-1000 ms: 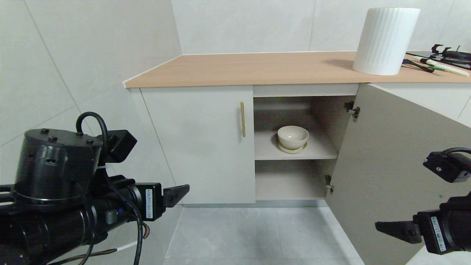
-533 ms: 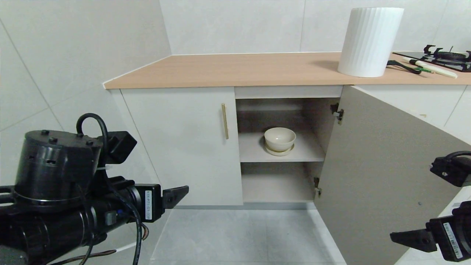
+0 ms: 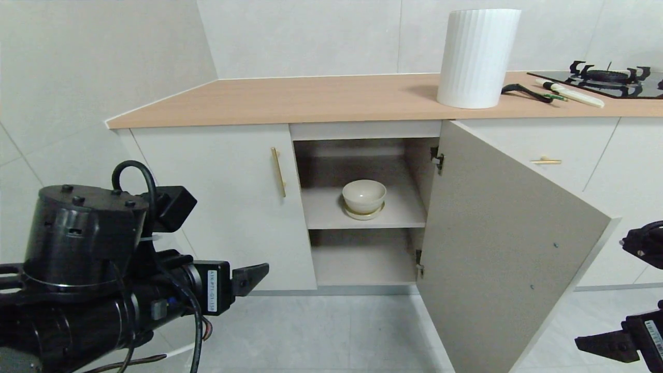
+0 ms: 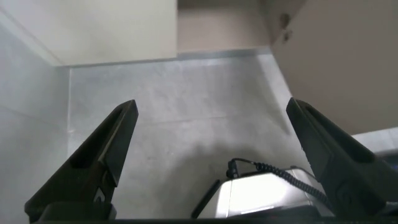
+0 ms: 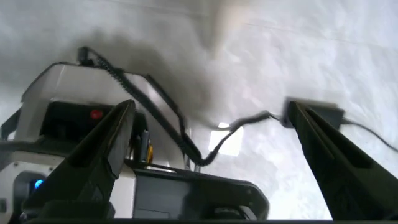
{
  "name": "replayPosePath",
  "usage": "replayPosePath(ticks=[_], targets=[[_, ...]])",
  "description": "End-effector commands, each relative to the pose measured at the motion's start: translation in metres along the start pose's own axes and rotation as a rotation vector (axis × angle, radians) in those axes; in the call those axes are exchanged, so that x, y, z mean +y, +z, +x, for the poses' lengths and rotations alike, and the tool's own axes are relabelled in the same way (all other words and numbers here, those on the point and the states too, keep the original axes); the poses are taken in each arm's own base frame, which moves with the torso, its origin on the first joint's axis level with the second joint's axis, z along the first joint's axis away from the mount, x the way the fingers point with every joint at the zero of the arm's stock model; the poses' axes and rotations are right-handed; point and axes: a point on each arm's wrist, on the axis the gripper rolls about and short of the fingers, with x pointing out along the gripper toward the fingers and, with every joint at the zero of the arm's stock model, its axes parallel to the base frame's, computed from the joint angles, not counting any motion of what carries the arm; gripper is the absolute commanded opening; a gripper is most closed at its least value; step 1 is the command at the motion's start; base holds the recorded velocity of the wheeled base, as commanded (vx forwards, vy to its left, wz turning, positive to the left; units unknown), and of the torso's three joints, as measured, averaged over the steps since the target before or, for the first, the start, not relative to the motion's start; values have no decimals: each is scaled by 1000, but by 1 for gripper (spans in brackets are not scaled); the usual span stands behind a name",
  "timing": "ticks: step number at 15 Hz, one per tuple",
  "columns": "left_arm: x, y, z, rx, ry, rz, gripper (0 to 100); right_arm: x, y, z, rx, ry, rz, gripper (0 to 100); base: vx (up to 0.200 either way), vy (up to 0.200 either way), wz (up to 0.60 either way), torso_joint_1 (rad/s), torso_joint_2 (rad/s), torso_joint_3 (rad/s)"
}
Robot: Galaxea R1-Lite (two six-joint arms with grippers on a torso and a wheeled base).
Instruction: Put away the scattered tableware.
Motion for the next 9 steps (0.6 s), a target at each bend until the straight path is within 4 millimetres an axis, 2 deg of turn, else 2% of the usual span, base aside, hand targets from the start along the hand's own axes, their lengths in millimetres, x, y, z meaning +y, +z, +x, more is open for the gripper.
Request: replayPosePath(ticks=[1,6,9], targets=[[0,0,1,1,2,-2,100,-8,3,-3,-16,-39,32,100,0,0,0,0,0,0],[0,0,1,2,1,-1,100,-29,14,9,11,-195,110,100,0,0,0,0,0,0],[0,0,1,2,1,-1,100,-39,25,20,-36,-270,170,100,0,0,0,0,0,0]])
